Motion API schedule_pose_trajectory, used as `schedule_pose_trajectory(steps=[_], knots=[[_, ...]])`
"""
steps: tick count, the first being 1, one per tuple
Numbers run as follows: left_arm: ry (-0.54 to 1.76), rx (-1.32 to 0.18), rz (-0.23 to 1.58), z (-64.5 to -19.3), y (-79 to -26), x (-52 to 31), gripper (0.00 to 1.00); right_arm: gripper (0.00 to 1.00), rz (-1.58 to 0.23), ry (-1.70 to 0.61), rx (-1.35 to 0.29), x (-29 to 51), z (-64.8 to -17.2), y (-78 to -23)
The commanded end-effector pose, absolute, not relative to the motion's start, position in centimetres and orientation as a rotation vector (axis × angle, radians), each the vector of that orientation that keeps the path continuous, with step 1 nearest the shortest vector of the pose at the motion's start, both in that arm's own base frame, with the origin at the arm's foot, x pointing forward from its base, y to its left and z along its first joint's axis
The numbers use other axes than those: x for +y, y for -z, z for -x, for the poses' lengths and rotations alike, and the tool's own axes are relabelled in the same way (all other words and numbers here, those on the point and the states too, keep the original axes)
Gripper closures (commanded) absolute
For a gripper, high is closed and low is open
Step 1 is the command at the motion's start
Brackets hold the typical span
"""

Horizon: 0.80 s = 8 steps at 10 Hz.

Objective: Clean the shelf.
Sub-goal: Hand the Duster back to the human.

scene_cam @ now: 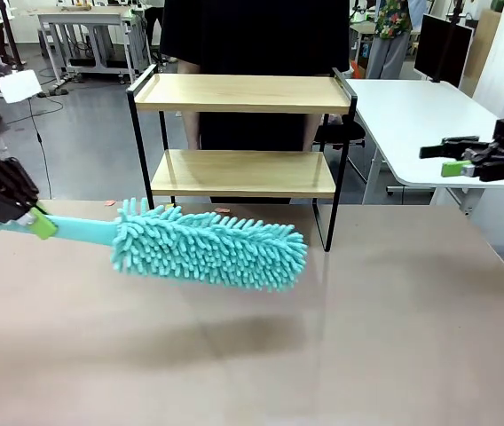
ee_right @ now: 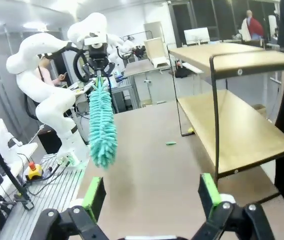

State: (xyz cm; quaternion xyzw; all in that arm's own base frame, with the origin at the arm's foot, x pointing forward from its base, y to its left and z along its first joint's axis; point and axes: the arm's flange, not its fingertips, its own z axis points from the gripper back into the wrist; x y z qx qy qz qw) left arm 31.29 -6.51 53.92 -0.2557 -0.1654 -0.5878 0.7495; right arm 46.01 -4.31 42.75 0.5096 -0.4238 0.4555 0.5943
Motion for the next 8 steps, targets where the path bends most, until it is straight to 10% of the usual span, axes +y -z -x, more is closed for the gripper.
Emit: schedule_pose_trajectory(steps=[1,8], knots=[[1.363,-0.396,0.647,-31.6,-53.4,-7.6,0.87,0.0,-1.154,-0.961,-0.923,-4.7,-46.7,-42.0],[1.355,-0.56,0.602,-32.3,-51.5,-12.7,0.87,0.0,-1.172,-0.996,-0.974,-1.6,-44.9,-40.9]])
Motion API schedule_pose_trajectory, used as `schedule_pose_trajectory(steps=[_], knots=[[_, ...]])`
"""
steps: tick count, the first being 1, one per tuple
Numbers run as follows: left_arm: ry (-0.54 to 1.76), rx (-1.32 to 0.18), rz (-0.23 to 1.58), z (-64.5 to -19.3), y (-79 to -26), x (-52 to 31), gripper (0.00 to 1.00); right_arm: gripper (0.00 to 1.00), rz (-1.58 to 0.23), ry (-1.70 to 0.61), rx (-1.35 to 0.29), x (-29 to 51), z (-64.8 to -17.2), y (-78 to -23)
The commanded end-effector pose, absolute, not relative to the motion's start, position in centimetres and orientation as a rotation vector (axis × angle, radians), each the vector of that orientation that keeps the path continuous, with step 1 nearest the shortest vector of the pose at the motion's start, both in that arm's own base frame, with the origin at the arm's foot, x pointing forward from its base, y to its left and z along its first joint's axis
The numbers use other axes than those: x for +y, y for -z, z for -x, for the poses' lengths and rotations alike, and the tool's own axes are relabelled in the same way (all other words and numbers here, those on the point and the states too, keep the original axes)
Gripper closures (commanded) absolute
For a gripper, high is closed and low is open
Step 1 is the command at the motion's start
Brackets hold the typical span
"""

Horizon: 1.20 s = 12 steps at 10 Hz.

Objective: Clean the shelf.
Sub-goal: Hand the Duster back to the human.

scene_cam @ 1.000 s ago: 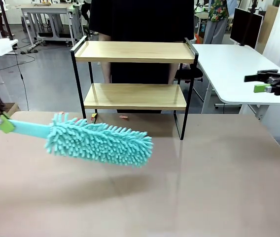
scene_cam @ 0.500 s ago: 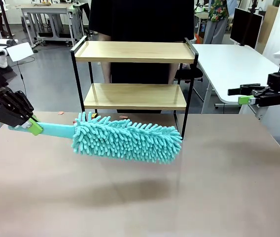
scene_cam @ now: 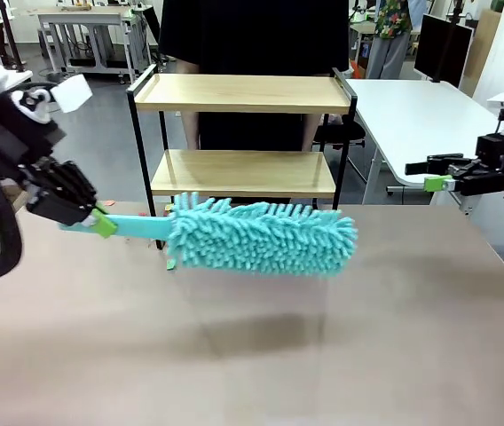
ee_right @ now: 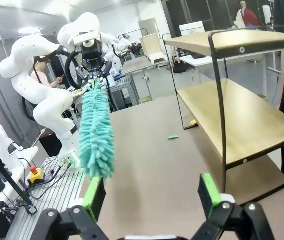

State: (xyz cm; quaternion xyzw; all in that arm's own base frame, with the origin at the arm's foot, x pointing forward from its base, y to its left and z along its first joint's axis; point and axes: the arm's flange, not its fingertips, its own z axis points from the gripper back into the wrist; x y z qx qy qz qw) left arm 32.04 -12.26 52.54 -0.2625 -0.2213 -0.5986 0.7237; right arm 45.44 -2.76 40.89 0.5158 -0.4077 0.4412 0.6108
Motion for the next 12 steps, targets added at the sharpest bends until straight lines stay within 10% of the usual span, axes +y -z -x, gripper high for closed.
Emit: schedule_pose_trajectory(steps=[1,12], knots=[[1.384,-0.596,0.615,-32.4,-51.1,-13.4,0.87,0.0,-1.171,-0.985,-0.985,-1.2,-44.8,-40.4],[1.397,-0.66,0.587,-33.0,-50.3,-14.8,0.87,0.0,-1.266,-1.044,-1.003,3.5,-40.9,-36.9]])
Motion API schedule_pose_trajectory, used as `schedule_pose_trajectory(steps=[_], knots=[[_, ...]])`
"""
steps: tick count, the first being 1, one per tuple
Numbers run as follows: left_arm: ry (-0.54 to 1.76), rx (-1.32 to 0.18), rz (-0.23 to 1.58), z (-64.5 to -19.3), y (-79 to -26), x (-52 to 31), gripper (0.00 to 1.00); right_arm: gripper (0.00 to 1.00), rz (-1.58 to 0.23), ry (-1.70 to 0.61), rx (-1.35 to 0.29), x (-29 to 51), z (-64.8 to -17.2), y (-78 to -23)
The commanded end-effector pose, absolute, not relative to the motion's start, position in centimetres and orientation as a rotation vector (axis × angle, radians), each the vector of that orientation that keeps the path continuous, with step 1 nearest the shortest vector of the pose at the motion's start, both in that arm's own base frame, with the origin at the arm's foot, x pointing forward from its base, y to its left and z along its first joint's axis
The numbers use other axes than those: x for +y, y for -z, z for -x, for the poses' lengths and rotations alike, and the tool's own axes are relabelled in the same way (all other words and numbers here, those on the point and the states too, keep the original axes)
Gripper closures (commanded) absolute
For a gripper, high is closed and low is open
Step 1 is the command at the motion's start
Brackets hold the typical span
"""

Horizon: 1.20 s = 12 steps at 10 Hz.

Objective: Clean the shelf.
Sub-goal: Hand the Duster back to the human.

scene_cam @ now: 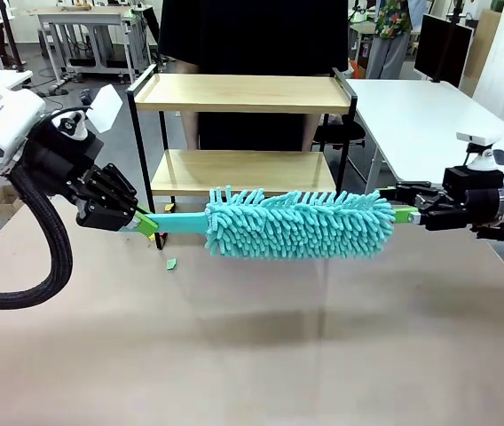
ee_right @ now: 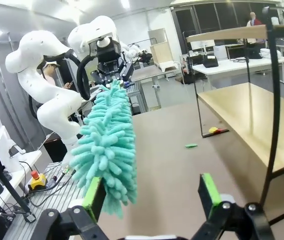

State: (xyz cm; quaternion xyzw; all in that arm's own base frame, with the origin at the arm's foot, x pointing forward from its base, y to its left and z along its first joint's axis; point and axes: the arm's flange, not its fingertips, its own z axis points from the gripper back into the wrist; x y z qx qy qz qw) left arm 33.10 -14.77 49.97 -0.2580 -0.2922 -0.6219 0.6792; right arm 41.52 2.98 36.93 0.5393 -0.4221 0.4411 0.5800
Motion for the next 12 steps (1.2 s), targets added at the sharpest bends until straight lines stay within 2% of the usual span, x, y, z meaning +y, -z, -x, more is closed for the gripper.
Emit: schedule_pose_trajectory(steps=[1,11,12], knots=[[1.397,-0.66,0.587,-33.0,-50.3,-14.8,0.87,0.0,-1.275,-1.052,-0.995,4.0,-40.4,-36.9],[1.397,-0.66,0.587,-33.0,-50.3,-14.8,0.87,0.0,-1.393,-1.119,-0.942,11.8,-40.1,-35.8],[1.397,-0.66,0.587,-33.0,-50.3,-14.8,0.87,0.6,-1.376,-1.137,-0.922,12.0,-40.1,-35.7]])
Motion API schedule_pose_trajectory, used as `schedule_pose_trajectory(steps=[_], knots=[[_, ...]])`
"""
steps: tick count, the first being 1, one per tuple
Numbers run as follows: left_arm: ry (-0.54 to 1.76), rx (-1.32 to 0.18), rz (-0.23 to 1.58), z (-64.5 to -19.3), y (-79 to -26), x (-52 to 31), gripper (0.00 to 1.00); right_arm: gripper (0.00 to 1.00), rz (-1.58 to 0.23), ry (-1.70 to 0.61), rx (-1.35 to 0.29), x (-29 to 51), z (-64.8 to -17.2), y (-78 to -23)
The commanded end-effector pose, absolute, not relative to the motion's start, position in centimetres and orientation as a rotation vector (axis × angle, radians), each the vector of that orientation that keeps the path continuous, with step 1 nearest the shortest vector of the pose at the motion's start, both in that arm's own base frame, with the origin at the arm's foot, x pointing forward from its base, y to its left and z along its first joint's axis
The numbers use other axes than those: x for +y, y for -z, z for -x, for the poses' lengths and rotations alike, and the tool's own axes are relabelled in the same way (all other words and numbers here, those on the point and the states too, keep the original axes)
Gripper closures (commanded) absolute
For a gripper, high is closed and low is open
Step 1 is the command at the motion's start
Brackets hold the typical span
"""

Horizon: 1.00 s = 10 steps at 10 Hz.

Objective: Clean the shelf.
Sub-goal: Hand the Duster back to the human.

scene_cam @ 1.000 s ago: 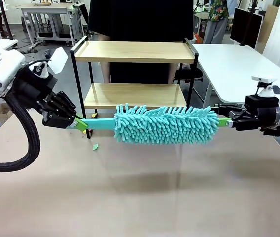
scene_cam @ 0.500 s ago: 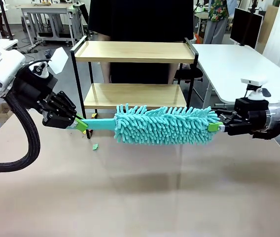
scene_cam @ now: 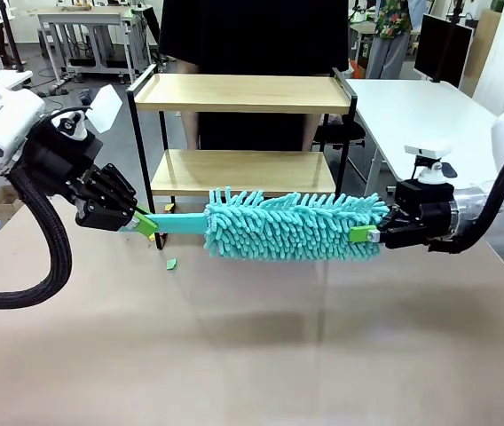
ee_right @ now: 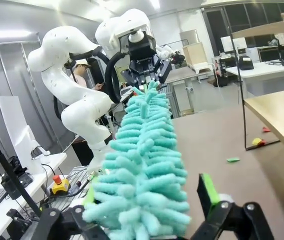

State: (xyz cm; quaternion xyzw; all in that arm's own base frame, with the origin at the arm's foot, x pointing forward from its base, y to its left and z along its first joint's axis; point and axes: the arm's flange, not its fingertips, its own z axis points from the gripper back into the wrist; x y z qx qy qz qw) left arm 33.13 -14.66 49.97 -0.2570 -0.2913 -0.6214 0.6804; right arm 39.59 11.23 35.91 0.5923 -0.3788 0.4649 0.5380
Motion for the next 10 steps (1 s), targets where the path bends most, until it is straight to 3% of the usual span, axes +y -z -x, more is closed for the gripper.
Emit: schedule_pose_trajectory(steps=[1,2,3,4,10], knots=[[1.397,-0.66,0.587,-32.97,-50.3,-14.85,0.87,0.6,-1.375,-1.144,-0.918,11.88,-40.02,-35.76],[1.397,-0.66,0.587,-32.97,-50.3,-14.85,0.87,1.0,-1.371,-1.161,-0.913,11.84,-39.98,-35.79],[1.397,-0.66,0.587,-32.97,-50.3,-14.85,0.87,0.65,-1.355,-1.172,-0.909,11.8,-39.94,-35.8],[1.397,-0.66,0.587,-32.97,-50.3,-14.85,0.87,1.0,-1.352,-1.176,-0.908,11.72,-40.04,-35.75],[1.397,-0.66,0.587,-32.97,-50.3,-14.85,0.87,1.0,-1.391,-1.228,-0.901,11.13,-40.53,-35.65]])
